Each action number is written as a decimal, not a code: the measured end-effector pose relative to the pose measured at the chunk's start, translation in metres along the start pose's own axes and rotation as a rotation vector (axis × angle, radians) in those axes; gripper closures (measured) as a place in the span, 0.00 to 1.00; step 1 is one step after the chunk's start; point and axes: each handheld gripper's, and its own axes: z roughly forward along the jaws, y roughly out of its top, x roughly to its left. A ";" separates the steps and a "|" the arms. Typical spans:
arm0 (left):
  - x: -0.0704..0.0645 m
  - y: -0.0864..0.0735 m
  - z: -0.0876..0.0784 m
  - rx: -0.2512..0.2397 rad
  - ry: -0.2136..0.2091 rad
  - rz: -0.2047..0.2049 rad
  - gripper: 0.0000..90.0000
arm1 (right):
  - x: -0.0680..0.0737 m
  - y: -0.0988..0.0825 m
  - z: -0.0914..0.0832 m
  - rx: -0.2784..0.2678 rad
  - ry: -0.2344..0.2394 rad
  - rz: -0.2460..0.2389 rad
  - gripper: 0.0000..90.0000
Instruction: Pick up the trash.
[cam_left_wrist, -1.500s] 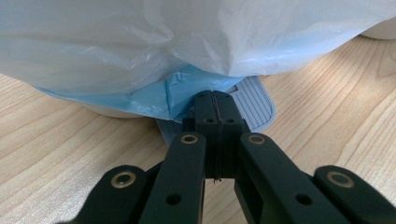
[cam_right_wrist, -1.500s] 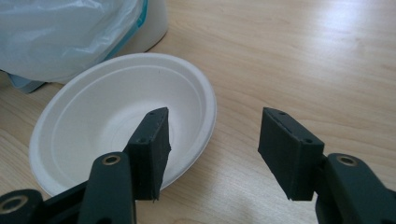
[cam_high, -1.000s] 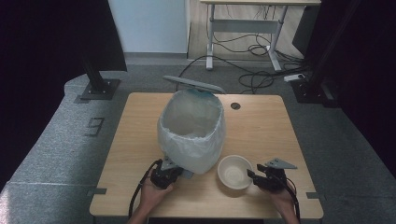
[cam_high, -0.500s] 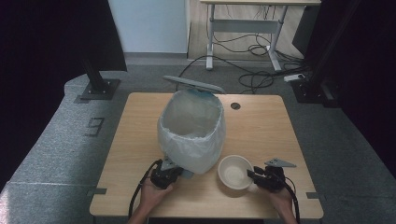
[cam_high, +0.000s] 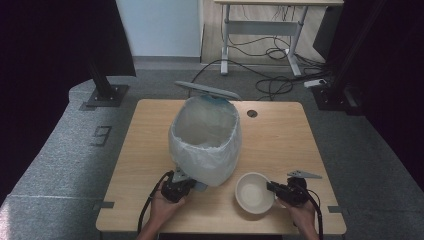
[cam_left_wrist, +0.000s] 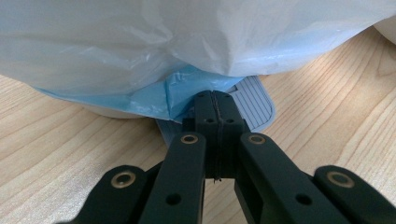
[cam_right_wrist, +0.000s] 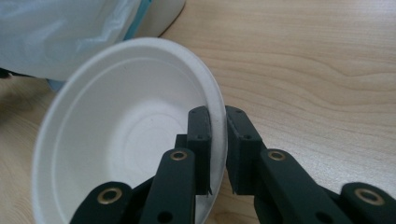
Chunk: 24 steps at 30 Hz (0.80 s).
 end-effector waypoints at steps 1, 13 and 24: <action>0.000 0.000 0.000 0.000 0.000 0.000 1.00 | 0.000 0.000 -0.001 -0.005 0.005 0.005 0.90; 0.000 0.000 0.000 -0.002 -0.003 0.000 1.00 | -0.001 0.005 -0.021 -0.141 0.023 0.045 0.92; 0.001 0.000 0.000 -0.001 -0.008 -0.002 1.00 | 0.002 0.013 -0.045 -0.291 0.049 0.091 0.92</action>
